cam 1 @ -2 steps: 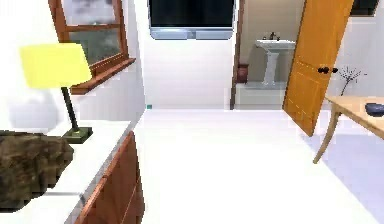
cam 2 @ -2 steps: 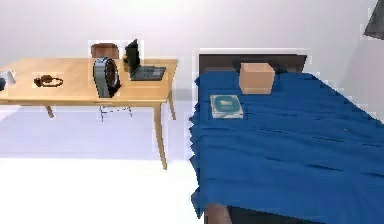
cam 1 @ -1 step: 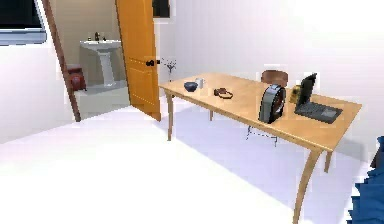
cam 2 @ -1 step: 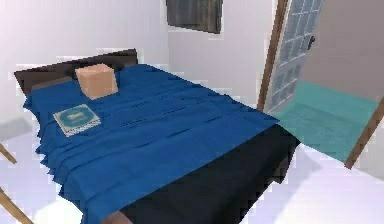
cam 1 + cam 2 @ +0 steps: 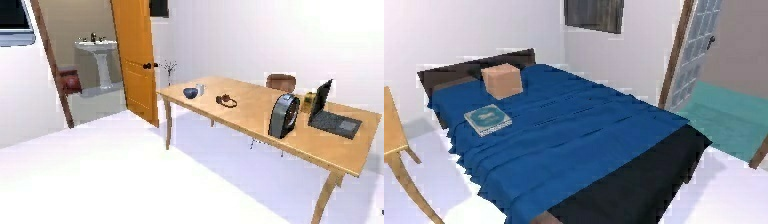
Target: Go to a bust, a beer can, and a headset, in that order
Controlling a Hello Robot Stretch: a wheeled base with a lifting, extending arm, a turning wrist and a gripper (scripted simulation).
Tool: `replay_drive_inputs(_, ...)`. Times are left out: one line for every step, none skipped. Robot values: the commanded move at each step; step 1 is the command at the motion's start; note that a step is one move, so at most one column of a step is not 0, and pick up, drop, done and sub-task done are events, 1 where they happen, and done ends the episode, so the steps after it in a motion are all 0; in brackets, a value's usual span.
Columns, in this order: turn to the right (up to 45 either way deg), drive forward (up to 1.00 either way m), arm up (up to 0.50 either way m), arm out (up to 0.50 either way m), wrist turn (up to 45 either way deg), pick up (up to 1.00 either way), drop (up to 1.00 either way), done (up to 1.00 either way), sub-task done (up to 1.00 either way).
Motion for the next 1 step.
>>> replay_drive_inputs(33.0,0.00,0.00,0.00,0.0,0.00,0.00,0.00,0.00)
